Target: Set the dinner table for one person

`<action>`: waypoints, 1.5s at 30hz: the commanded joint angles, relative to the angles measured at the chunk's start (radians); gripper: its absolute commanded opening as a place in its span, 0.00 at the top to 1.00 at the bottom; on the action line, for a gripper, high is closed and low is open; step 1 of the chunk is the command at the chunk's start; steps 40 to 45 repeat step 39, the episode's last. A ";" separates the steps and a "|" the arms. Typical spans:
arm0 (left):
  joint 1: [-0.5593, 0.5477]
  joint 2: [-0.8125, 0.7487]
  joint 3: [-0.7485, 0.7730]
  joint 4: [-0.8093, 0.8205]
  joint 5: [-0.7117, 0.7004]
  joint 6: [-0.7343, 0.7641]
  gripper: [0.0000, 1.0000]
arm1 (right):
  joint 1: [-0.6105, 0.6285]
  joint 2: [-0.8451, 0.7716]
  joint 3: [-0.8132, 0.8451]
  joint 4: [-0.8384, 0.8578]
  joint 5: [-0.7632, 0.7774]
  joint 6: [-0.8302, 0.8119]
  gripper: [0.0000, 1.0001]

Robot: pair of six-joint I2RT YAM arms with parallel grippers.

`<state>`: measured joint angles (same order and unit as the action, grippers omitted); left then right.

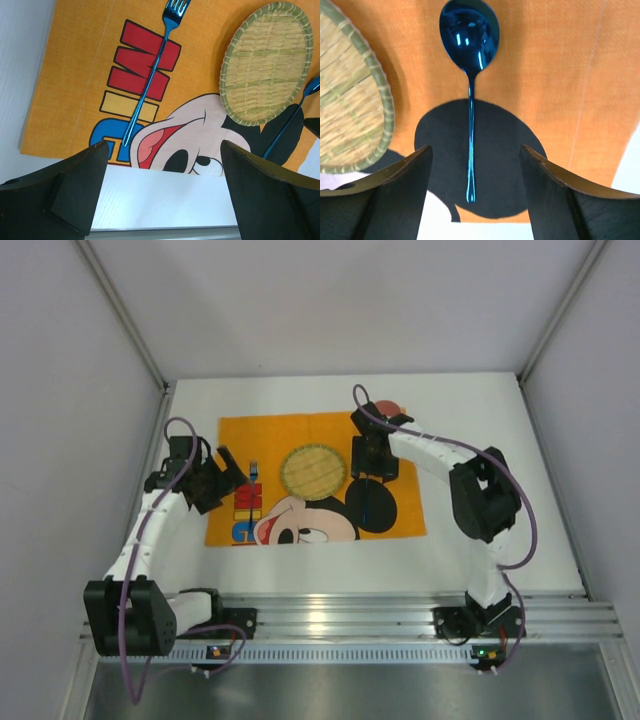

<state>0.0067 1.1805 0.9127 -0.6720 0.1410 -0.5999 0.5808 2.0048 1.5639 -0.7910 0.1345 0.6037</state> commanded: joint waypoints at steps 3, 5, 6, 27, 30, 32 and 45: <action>-0.002 -0.047 0.040 -0.029 -0.017 -0.009 0.01 | 0.060 -0.223 0.040 -0.034 0.071 -0.045 0.29; -0.002 -0.053 0.048 -0.037 -0.029 -0.011 0.01 | 0.082 -0.315 0.065 -0.031 0.071 -0.073 0.28; -0.001 -0.056 0.051 -0.038 -0.035 -0.011 0.01 | 0.103 -0.355 0.065 -0.022 0.070 -0.108 0.27; -0.002 -0.148 0.126 -0.078 -0.132 0.091 0.01 | 0.159 -1.569 -0.823 0.073 -0.009 0.116 0.00; -0.002 -0.176 0.124 -0.049 -0.191 0.109 0.01 | 0.157 -1.585 -0.815 0.029 -0.003 0.117 0.00; -0.004 -0.188 0.124 -0.043 -0.214 0.129 0.01 | 0.159 -1.594 -0.818 0.015 -0.007 0.120 0.00; -0.004 -0.194 0.121 0.026 -0.291 0.229 0.01 | 0.159 -1.594 -0.805 0.019 -0.003 0.076 0.00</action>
